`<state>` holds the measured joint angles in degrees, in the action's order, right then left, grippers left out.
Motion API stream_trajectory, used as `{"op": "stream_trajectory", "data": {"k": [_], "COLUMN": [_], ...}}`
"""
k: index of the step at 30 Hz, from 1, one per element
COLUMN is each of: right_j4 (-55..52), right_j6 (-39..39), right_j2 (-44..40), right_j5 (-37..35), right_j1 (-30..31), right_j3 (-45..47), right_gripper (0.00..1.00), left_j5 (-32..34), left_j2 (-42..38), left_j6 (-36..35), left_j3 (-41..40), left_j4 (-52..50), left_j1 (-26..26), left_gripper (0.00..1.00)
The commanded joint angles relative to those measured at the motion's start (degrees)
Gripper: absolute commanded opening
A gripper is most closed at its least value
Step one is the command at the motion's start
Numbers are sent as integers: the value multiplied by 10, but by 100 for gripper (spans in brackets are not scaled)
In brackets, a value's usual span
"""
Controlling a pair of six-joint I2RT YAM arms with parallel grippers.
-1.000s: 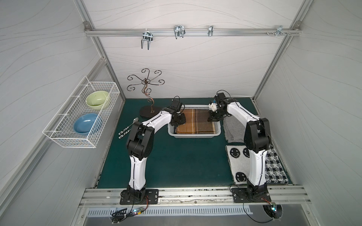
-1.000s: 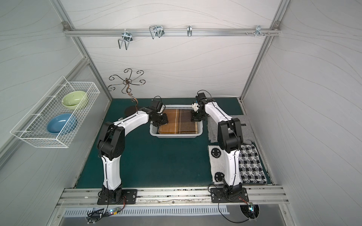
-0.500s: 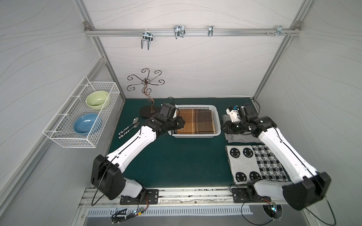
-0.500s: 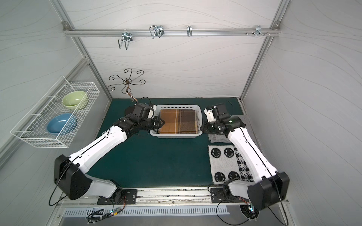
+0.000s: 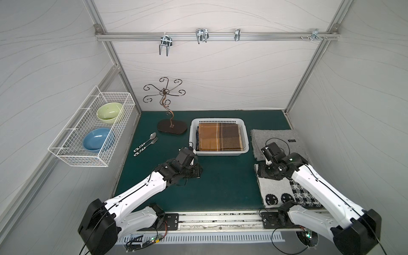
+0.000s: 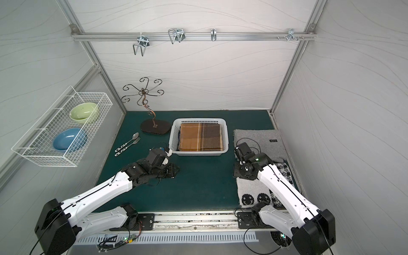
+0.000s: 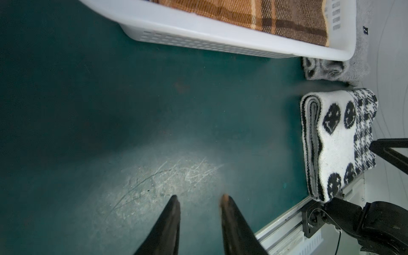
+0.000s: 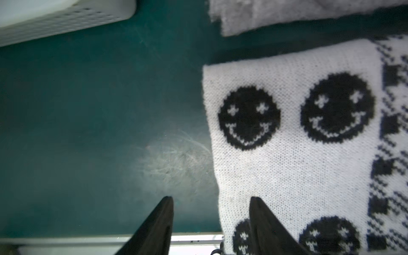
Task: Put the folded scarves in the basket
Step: Move the scarf to the center of the board.
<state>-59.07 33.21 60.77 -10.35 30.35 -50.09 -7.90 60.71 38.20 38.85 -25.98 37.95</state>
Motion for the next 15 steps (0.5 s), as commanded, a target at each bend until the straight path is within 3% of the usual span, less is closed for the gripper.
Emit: {"op": "stream_trajectory", "data": {"k": [1,4,15], "right_j4": [15,73,149], "right_j6": [20,0,7], "right_j2": [24,57,115], "right_j5": [-67,-24,1], "right_j1": [1,-12,-20], "right_j3": [20,51,110], "right_gripper": [60,60,59], "left_j5": [5,-7,-25], "left_j2": [-12,-8,-14], "left_j6": [4,4,26], "left_j3": [-6,-20,-71], "left_j4": [26,38,76], "left_j1": [3,4,3], "left_gripper": [36,35,36]}}
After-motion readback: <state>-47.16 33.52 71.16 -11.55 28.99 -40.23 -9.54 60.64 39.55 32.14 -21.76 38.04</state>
